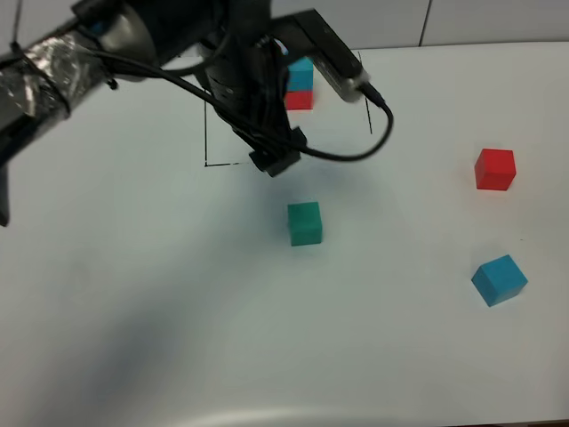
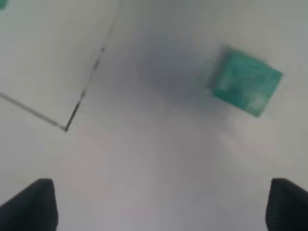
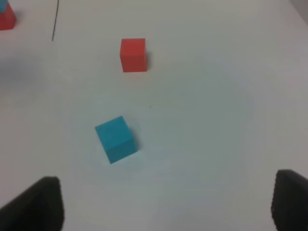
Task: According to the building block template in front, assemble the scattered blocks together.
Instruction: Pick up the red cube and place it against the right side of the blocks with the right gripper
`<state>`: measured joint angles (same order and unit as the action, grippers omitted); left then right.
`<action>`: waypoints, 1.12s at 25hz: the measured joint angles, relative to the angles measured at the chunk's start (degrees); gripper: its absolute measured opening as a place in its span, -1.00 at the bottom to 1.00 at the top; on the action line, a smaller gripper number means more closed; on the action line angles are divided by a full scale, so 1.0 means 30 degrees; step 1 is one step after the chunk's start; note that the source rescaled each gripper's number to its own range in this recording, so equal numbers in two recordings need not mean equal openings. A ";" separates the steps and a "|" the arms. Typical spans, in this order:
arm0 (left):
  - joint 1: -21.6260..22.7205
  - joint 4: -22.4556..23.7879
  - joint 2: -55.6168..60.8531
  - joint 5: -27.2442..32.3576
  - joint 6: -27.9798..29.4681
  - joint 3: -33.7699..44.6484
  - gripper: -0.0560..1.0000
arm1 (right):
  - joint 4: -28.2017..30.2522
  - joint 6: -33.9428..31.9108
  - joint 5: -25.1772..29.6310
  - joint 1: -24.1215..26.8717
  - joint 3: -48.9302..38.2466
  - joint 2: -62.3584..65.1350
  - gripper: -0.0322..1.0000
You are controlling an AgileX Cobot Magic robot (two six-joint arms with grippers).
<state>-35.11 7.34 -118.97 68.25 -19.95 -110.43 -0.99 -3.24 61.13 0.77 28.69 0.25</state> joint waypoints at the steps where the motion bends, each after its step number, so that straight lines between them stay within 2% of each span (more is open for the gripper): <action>1: 0.0546 0.0000 0.0394 0.0000 0.0338 0.0313 1.00 | 0.0000 0.0000 0.0000 0.0000 0.0000 0.0000 0.77; 8: 0.4470 0.0019 0.3985 -0.0178 0.2420 0.4305 1.00 | 0.0000 0.0000 0.0000 0.0000 0.0000 0.0000 0.77; 12: 0.6727 0.0057 0.7036 -0.1564 0.3697 0.7480 1.00 | 0.0000 0.0000 0.0000 0.0000 0.0000 0.0000 0.77; 15: 0.7791 0.0082 0.9530 -0.2343 0.4626 0.9989 1.00 | 0.0000 0.0000 0.0000 0.0000 0.0000 0.0000 0.77; 22: 0.8209 0.1265 1.5064 -0.2633 0.7269 1.4355 1.00 | 0.0000 0.0000 0.0000 0.0000 0.0000 0.0000 0.77; 28: 0.8209 0.1539 1.9827 -0.2885 0.8713 1.6378 1.00 | 0.0000 0.0000 0.0000 0.0000 0.0000 0.0000 0.77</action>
<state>-10.48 11.96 -59.49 59.60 6.19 -61.30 -0.99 -3.24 61.13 0.77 28.69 0.25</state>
